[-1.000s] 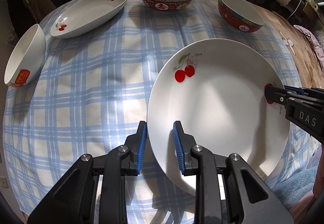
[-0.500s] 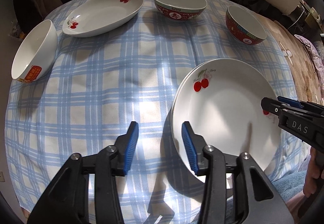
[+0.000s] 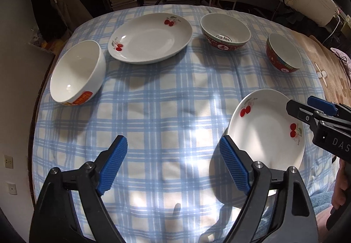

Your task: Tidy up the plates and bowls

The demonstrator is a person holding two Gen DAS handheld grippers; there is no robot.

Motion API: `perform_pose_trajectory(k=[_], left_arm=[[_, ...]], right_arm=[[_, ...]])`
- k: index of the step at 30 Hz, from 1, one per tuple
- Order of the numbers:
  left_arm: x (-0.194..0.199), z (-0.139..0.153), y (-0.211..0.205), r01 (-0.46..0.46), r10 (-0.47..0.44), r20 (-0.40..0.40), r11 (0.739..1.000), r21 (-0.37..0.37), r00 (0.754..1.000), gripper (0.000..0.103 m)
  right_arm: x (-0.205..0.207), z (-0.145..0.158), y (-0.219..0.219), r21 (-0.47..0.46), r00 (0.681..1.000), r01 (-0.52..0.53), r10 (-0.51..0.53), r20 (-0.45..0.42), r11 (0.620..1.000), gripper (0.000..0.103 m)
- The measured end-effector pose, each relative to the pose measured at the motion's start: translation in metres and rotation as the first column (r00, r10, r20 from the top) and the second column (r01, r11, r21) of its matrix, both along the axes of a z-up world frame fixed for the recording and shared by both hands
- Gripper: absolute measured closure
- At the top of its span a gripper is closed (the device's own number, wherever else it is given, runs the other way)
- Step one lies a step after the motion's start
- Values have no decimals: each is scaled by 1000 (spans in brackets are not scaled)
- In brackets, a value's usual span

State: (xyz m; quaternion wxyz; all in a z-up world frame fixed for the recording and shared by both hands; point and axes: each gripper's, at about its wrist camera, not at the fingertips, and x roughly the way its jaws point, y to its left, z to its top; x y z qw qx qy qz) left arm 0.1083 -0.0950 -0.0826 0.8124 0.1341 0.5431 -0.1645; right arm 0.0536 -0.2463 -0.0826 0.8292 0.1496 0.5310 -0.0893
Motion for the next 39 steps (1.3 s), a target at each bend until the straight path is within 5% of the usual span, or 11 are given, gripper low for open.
perform_pose_trajectory(k=[7, 14, 22, 33, 35, 39], left_arm=[[45, 35, 19, -27, 23, 70, 998, 56, 997, 14], [106, 55, 45, -72, 69, 86, 997, 29, 994, 14], [176, 40, 57, -98, 96, 57, 994, 49, 994, 14], [254, 3, 36, -50, 50, -5, 993, 104, 999, 14], [262, -6, 29, -39, 42, -27, 994, 98, 999, 14], [280, -28, 20, -34, 43, -75, 993, 114, 996, 15]], right_arm=[[40, 37, 16, -33, 991, -96, 99, 95, 995, 13], [95, 49, 33, -68, 977, -174, 181, 111, 982, 13], [156, 36, 40, -38, 968, -221, 223, 110, 975, 13], [233, 7, 30, 5, 965, -254, 253, 73, 967, 45], [244, 1, 28, 20, 966, -253, 252, 55, 967, 57], [262, -14, 24, 41, 967, -253, 252, 22, 967, 64]])
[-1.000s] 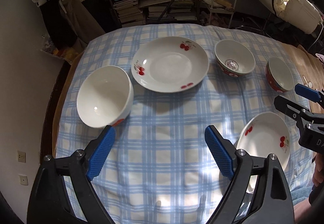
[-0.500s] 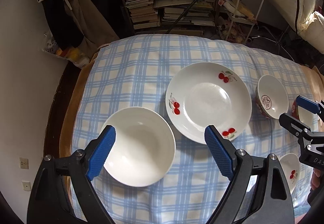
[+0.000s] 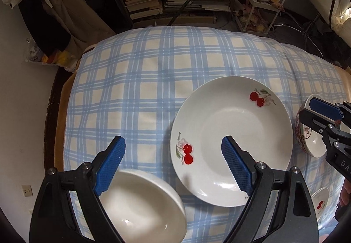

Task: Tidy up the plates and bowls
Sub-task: 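Grip a cherry plate rim with the right gripper while the left gripper grips another plate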

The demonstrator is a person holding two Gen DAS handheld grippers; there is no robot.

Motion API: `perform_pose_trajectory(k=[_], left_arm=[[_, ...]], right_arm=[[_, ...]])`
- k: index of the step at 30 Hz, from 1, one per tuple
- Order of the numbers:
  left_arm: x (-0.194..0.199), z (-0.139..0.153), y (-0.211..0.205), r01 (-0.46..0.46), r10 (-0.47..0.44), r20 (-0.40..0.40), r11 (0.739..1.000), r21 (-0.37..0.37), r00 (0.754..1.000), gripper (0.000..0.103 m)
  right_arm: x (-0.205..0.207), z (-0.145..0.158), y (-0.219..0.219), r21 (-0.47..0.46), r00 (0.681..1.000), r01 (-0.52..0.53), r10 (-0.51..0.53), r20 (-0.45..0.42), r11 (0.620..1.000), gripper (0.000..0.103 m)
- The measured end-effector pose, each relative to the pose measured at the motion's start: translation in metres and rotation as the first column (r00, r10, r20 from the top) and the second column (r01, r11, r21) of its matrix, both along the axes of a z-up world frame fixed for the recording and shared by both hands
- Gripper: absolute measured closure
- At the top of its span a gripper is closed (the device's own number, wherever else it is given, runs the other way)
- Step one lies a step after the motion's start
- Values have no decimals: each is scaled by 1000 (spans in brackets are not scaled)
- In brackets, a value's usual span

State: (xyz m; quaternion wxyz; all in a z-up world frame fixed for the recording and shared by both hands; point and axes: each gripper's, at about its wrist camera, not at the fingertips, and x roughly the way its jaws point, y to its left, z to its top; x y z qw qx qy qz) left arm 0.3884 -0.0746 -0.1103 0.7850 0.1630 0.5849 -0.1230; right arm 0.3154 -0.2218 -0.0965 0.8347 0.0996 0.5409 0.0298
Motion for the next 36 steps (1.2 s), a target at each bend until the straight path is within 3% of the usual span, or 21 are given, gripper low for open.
perform_pose_trajectory(k=[2, 10, 16, 18, 20, 25, 36], left_arm=[[6, -11, -4, 7, -7, -26, 1000, 17, 1000, 19], [27, -39, -4, -17, 19, -121, 1000, 16, 992, 34], [34, -61, -1, -44, 46, -194, 999, 14, 980, 67], [37, -64, 2, -85, 73, -219, 995, -48, 973, 76], [38, -64, 4, -116, 100, -218, 991, -62, 971, 77], [32, -59, 0, -95, 85, -183, 995, -45, 979, 78], [18, -39, 9, -100, 92, -153, 994, -46, 984, 81]], right_arm=[[7, -8, -1, 0, 1000, -4, 4, -22, 1000, 69], [27, -30, -1, 14, 995, -19, 20, -102, 1000, 72], [38, -44, 3, 17, 986, -43, 46, -161, 999, 87], [40, -49, 5, 21, 983, -53, 56, -177, 998, 90], [41, -54, 6, 21, 980, -53, 56, -193, 998, 90], [42, -58, 5, 20, 978, -26, 29, -208, 999, 92], [34, -38, 8, 25, 984, 5, 0, -178, 1000, 92]])
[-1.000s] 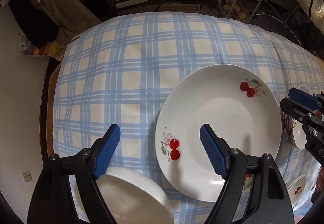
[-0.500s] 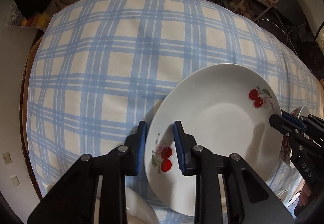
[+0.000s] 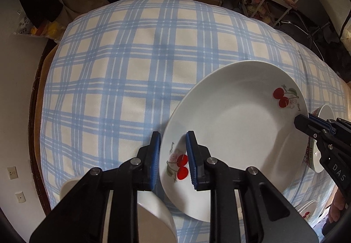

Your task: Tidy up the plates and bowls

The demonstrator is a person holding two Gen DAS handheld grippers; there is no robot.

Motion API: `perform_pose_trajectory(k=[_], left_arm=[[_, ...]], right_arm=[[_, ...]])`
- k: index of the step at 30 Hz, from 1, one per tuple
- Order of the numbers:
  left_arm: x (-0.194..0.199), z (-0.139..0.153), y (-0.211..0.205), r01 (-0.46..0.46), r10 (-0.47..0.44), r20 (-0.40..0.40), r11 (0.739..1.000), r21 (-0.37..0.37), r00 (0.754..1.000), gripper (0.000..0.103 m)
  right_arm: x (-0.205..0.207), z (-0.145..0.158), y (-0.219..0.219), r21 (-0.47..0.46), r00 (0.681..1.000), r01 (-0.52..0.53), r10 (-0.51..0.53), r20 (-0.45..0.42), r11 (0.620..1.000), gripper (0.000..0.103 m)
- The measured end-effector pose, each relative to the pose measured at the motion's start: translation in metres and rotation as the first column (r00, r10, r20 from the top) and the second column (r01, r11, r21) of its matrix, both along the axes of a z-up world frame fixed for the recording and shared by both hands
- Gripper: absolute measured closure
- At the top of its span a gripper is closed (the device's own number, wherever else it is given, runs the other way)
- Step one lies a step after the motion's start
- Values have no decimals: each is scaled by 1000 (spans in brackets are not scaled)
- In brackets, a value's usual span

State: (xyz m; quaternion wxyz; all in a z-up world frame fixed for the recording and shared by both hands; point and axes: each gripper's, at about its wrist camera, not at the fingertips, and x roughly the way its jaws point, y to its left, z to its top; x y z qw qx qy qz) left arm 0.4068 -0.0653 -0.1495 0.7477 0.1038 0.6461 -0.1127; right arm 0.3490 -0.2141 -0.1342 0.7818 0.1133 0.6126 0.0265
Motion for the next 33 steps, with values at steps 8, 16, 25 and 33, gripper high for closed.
perform_pose_trajectory(k=[8, 16, 25, 33], left_arm=[[-19, 16, -1, 12, -13, 23, 1000, 10, 1000, 82], [-44, 48, -4, 32, -33, 69, 999, 12, 997, 83], [-96, 63, -17, 49, -47, 69, 998, -24, 996, 83], [-158, 52, -40, 63, -61, 32, 997, -39, 998, 84]], right_arm=[[-16, 17, 2, -17, 1000, 8, -8, 16, 1000, 92], [-41, 46, 0, -7, 999, 18, -18, 45, 1000, 92], [-95, 69, -13, -13, 997, 47, -46, 66, 999, 92], [-152, 70, -32, -78, 995, 87, -82, 60, 993, 89]])
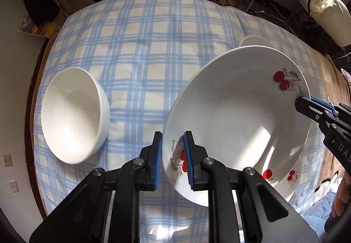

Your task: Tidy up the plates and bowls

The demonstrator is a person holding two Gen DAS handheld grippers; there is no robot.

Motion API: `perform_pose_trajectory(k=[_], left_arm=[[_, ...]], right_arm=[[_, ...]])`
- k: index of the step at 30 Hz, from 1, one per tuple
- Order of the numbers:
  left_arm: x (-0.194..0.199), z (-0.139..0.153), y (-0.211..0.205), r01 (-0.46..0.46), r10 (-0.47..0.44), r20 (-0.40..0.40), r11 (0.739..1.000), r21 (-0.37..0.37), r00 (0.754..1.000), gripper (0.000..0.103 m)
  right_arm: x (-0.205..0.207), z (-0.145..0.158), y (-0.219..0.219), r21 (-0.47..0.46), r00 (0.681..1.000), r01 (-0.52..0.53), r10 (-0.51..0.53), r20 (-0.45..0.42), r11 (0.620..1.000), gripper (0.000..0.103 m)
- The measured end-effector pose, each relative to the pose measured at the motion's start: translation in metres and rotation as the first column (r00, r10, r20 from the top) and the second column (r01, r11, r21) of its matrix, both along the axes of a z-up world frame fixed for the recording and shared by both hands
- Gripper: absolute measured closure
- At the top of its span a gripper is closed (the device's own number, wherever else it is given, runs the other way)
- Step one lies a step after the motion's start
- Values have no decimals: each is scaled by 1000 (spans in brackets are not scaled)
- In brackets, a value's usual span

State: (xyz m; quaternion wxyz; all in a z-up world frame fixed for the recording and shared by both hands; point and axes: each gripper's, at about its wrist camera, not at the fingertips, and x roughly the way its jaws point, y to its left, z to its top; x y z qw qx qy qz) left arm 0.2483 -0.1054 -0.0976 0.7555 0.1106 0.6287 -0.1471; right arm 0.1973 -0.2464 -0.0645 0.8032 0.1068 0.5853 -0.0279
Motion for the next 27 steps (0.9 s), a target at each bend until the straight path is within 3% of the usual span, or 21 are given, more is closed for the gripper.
perform_pose_trajectory(k=[13, 27], left_arm=[[-81, -17, -30, 16, -16, -24, 1000, -12, 1000, 84], [-115, -52, -56, 64, -63, -34, 998, 14, 997, 84]], right_arm=[[-88, -12, -29, -21, 999, 40, -41, -30, 999, 88], [-132, -45, -43, -52, 994, 86, -89, -60, 995, 87]])
